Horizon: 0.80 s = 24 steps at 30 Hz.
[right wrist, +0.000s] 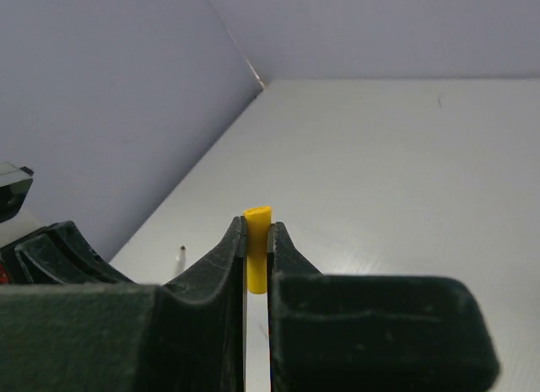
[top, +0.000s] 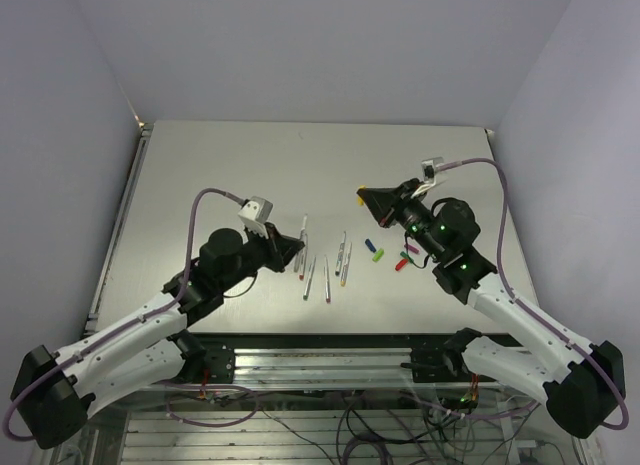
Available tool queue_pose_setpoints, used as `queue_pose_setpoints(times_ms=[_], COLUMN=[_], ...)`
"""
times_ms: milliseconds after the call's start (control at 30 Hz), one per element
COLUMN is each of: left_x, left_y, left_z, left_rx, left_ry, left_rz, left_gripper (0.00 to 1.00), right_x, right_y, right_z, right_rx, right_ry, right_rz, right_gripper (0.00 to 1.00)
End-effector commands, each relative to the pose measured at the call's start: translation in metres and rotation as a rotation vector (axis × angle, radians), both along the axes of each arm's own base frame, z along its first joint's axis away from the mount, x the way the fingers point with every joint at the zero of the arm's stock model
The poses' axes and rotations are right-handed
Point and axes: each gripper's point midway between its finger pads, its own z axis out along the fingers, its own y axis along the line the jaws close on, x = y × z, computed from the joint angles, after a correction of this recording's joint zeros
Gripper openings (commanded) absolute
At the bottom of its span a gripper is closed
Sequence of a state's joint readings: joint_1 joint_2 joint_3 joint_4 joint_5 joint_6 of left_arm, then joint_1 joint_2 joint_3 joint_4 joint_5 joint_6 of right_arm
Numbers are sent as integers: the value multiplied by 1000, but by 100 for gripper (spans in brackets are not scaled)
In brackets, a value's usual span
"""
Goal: Insert the pens into the pen caps
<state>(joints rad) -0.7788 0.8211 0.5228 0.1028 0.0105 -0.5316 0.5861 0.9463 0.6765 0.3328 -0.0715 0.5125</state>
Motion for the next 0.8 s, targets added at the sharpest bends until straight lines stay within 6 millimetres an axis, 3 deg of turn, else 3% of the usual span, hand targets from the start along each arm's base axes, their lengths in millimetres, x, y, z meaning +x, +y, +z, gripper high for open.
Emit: queue_pose_setpoints(times_ms=[0, 167, 300, 500, 767], left_x=[-16, -33, -39, -39, -36], left_y=[-36, -68, -85, -85, -86], left_z=[62, 88, 97, 104, 105], left_rx=[-217, -289, -340, -426, -450], left_ry=[-127, -196, -222, -248, -236], left_rz=[-161, -263, -305, -285, -270], left_gripper=[7, 7, 7, 7, 7], right_x=[-9, -16, -20, -28, -37], right_y=[9, 15, 15, 13, 17], right_z=[45, 57, 67, 78, 76], right_rx=[58, 99, 156, 221, 289], right_ry=[-156, -213, -252, -286, -286], right_rz=[58, 107, 117, 139, 190], right_gripper=[0, 0, 0, 0, 0])
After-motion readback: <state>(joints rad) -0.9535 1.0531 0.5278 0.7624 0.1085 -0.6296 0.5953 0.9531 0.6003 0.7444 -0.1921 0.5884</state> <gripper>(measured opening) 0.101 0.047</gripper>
